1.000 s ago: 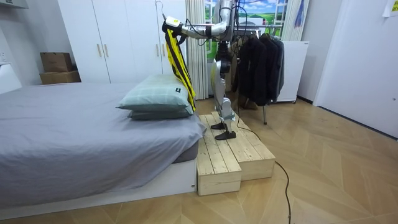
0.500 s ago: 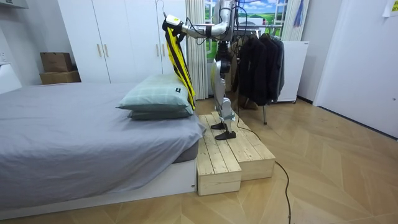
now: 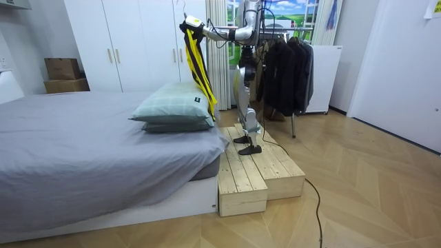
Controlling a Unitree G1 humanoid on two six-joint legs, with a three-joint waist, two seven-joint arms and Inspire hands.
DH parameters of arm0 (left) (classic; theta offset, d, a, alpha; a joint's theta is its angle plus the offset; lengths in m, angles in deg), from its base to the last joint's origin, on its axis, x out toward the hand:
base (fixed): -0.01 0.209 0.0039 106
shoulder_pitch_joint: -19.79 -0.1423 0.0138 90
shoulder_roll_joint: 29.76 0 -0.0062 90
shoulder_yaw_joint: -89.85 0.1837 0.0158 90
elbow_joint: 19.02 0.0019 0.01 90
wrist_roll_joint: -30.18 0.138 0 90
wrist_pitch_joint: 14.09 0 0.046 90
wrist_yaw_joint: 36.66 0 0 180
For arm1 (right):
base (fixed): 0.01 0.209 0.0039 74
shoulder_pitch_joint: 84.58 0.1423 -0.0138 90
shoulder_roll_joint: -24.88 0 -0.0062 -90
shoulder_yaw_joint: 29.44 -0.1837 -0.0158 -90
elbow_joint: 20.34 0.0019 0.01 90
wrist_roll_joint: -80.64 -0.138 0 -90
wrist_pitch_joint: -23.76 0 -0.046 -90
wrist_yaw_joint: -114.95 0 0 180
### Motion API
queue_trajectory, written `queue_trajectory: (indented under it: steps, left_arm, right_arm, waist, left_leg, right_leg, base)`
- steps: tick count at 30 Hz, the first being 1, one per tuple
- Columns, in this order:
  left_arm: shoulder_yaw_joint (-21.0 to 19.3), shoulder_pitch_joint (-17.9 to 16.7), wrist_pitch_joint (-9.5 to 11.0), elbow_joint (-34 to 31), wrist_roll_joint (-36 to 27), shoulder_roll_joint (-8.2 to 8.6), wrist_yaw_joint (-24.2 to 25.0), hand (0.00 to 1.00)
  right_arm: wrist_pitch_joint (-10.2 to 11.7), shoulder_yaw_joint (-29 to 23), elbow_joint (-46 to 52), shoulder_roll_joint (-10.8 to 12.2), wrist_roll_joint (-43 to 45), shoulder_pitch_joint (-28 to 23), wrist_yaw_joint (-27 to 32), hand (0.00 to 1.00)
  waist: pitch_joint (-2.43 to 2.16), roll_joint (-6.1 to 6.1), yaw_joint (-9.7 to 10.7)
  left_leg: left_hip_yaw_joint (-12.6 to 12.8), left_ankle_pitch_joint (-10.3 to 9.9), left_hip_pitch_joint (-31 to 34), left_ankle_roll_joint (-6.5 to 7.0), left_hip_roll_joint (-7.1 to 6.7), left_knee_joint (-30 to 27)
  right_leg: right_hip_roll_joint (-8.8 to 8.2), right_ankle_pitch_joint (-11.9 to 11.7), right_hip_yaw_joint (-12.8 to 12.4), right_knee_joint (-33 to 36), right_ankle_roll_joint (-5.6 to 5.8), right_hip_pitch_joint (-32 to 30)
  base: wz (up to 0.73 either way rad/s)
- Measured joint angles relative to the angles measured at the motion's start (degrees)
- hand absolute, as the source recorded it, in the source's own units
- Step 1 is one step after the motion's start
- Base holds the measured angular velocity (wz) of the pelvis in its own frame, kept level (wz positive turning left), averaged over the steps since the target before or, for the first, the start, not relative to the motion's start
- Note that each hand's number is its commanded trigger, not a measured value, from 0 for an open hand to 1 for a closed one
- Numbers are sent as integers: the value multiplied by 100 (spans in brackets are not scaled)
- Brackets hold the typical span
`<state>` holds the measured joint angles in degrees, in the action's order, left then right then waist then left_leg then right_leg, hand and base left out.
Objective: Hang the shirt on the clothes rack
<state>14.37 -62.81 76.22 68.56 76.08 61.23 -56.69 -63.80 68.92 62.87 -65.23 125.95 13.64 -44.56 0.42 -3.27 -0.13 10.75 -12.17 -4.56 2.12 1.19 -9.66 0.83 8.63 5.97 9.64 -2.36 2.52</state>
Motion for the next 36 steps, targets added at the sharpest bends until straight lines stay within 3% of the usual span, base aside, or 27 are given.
queue_trajectory:
  steps: [29, 36]
  left_arm:
    - [74, -2, -43, -229, 489, 32, 275, 100]
    - [241, -12, -288, -229, 489, 32, 341, 100]
  right_arm:
    - [71, 171, -453, -151, -24, 2, 426, 0]
    - [-18, 288, -644, -147, -21, 25, 500, 0]
  waist:
    - [-2, 106, 45]
    - [-4, 104, 112]
  left_leg:
    - [-154, 0, 93, 0, -13, -49]
    - [-156, 0, 99, 0, -19, -69]
  right_leg:
    - [-13, 0, 122, -101, 0, 27]
    - [-19, 0, 119, -93, 0, 28]
  base:
    - [3]
    - [0]
